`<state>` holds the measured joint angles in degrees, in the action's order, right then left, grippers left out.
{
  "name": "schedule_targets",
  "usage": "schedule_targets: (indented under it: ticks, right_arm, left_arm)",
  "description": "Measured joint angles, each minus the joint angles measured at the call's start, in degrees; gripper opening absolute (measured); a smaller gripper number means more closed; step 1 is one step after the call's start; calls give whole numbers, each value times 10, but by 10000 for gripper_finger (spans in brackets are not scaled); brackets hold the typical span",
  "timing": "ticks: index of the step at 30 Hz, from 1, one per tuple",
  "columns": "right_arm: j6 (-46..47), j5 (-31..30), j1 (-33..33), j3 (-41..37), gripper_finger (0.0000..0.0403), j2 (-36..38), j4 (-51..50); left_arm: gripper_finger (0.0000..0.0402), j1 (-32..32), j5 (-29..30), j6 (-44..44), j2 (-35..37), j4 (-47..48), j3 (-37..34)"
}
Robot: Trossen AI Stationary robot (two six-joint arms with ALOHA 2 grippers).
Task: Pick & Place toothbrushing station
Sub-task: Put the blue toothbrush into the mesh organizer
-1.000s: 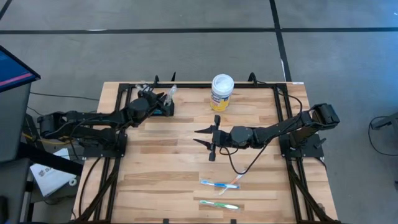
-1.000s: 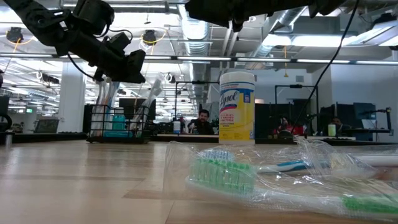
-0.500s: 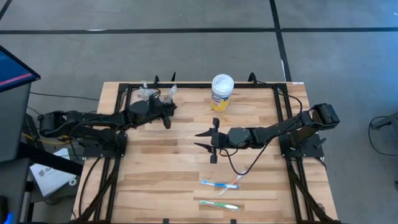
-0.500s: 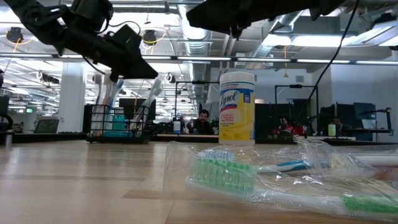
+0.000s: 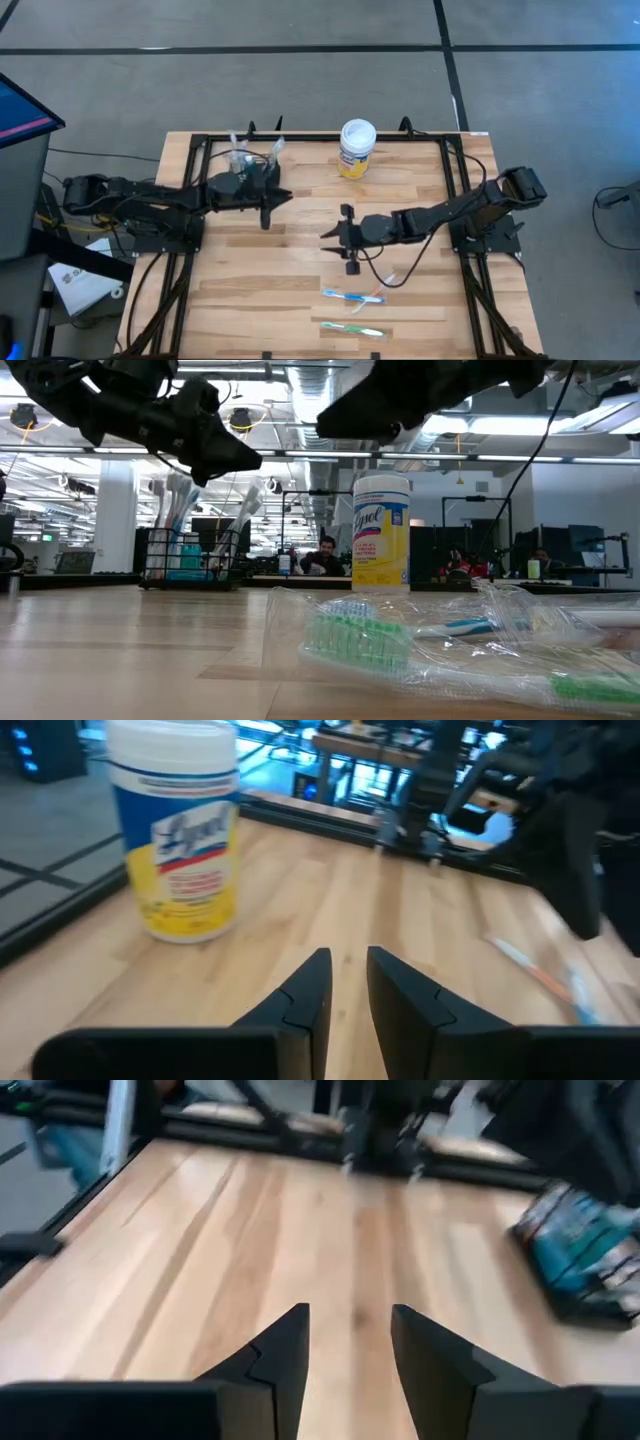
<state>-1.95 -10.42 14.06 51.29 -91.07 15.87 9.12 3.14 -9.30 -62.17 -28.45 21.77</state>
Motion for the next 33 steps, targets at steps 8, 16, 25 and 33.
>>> schedule_targets:
  ticks: [8, 16, 25, 33]
  right_arm:
    - [49, 42, 43, 0, 133, 0, -91]
    - [95, 43, 83, 0, 132, 0, -136]
    - [138, 45, 108, 0, 127, -2, -172]
    - [194, 46, 138, 0, 126, -2, -202]
  left_arm:
    - [58, -52, -1, 0, 0, -4, 0]
    - [58, -77, -1, 15, 0, -22, 0]
    - [58, -78, -3, 14, 0, -25, 0]
    - [58, -116, -20, 14, 0, -26, 0]
